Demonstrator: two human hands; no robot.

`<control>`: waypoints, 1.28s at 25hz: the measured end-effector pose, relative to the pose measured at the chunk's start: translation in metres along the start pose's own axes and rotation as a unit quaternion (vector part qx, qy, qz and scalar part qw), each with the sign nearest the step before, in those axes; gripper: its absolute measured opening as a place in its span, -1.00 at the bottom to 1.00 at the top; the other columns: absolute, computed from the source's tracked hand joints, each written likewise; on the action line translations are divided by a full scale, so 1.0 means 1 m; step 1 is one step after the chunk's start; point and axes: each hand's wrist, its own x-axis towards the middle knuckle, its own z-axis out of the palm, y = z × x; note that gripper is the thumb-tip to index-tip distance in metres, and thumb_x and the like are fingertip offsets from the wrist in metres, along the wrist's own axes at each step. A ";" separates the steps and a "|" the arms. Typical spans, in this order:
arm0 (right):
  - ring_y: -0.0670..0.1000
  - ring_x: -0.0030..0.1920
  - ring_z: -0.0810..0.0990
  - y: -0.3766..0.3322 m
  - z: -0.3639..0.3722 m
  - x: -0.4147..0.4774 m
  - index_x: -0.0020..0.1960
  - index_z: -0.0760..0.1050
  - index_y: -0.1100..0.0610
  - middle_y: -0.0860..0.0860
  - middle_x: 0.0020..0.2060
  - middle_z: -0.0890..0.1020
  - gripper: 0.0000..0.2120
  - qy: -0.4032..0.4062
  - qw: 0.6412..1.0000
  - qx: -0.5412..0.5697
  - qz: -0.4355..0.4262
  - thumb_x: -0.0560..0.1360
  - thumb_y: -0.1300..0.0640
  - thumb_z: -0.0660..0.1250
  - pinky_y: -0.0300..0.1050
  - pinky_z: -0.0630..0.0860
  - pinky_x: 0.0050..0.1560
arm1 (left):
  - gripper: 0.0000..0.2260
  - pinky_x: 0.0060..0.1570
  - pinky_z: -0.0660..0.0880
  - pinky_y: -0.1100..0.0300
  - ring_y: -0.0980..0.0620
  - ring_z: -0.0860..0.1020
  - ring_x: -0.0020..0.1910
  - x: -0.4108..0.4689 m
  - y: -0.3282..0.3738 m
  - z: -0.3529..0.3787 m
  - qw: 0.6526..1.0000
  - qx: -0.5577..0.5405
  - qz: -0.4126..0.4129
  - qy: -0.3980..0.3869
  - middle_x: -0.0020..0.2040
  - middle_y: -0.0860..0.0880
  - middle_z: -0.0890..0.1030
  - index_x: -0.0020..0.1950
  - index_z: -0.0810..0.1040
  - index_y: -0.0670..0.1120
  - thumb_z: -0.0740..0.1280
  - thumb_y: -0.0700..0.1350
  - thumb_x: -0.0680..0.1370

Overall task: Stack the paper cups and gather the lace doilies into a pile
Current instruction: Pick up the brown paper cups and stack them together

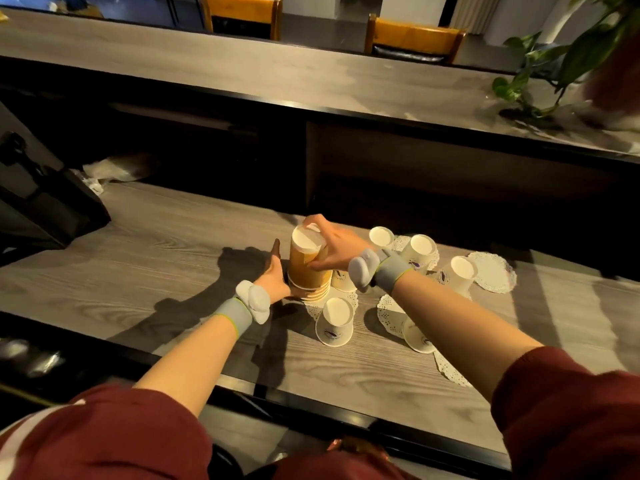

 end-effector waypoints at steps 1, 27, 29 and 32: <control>0.19 0.07 0.57 0.000 0.004 -0.001 0.38 0.11 0.07 0.18 0.14 0.55 -0.22 0.009 1.000 0.005 0.010 0.33 0.01 0.48 0.12 0.57 0.06 | 0.06 0.51 0.07 -0.08 -0.16 0.03 0.55 0.001 0.001 0.003 0.999 -0.039 0.005 -0.003 0.57 -0.16 -0.06 0.52 -0.32 -0.04 0.46 -0.33 0.37; -0.04 -0.20 0.52 0.094 -0.107 -0.099 0.32 0.43 0.16 0.02 -0.19 0.57 -0.63 0.239 0.806 0.450 0.301 0.62 0.07 0.02 -0.20 0.48 -0.22 | -0.37 0.45 0.27 -0.01 -0.13 0.40 0.39 0.042 0.206 0.076 0.976 -0.190 0.056 -0.088 0.42 -0.16 0.42 0.47 0.26 -0.07 -0.03 0.29 0.54; 0.04 -0.05 0.57 0.121 -0.123 -0.127 0.27 0.49 0.19 0.11 0.03 0.63 -0.69 0.263 0.809 0.432 0.299 0.59 0.18 0.11 -0.19 0.53 -0.14 | -0.38 0.43 0.30 -0.01 -0.15 0.43 0.35 0.048 0.232 0.104 0.979 -0.174 0.048 -0.099 0.37 -0.17 0.48 0.40 0.39 -0.10 -0.01 0.28 0.54; 0.13 0.00 0.57 0.161 -0.140 -0.172 0.25 0.49 0.27 0.27 0.18 0.58 -0.71 0.288 0.835 0.368 0.292 0.54 0.30 0.22 -0.33 0.51 -0.34 | -0.46 0.28 0.44 -0.04 -0.19 0.54 0.19 0.052 0.264 0.145 0.977 -0.171 0.037 -0.122 0.21 -0.18 0.57 0.30 0.49 -0.08 0.06 0.26 0.54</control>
